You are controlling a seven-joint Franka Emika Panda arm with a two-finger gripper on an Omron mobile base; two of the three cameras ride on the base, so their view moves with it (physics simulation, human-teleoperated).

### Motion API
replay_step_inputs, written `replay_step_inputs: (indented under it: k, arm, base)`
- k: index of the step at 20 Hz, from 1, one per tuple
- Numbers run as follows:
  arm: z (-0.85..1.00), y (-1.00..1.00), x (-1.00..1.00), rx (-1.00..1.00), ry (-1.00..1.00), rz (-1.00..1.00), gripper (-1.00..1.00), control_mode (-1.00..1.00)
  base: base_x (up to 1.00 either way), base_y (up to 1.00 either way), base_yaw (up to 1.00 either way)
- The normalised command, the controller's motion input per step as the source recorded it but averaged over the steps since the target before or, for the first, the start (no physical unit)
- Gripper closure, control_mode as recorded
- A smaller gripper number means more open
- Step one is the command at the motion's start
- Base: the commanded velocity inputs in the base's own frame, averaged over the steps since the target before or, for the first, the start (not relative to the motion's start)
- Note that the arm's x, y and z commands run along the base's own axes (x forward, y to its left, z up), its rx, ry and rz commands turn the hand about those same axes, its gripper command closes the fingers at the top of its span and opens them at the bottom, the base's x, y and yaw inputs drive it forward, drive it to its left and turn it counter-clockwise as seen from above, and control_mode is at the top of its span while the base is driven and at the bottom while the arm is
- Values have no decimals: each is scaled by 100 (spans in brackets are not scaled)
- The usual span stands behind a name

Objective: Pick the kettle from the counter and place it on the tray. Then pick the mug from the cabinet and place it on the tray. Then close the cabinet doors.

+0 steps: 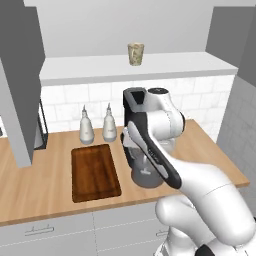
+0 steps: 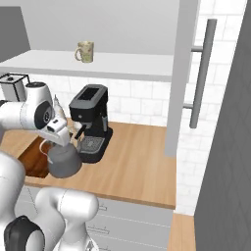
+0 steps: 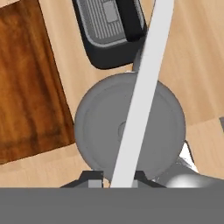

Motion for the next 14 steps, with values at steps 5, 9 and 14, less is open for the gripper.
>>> replay_step_inputs:
  k: [5,9,14]
  arm:
    - [1,53,-7,-8,3,13,100,-100]
    - [0,33,-3,-5,2,3,100,-100]
    - [0,31,-23,0,-3,2,100,-100]
  base:
    - [0,0,0]
    - [0,0,0]
    - [0,0,0]
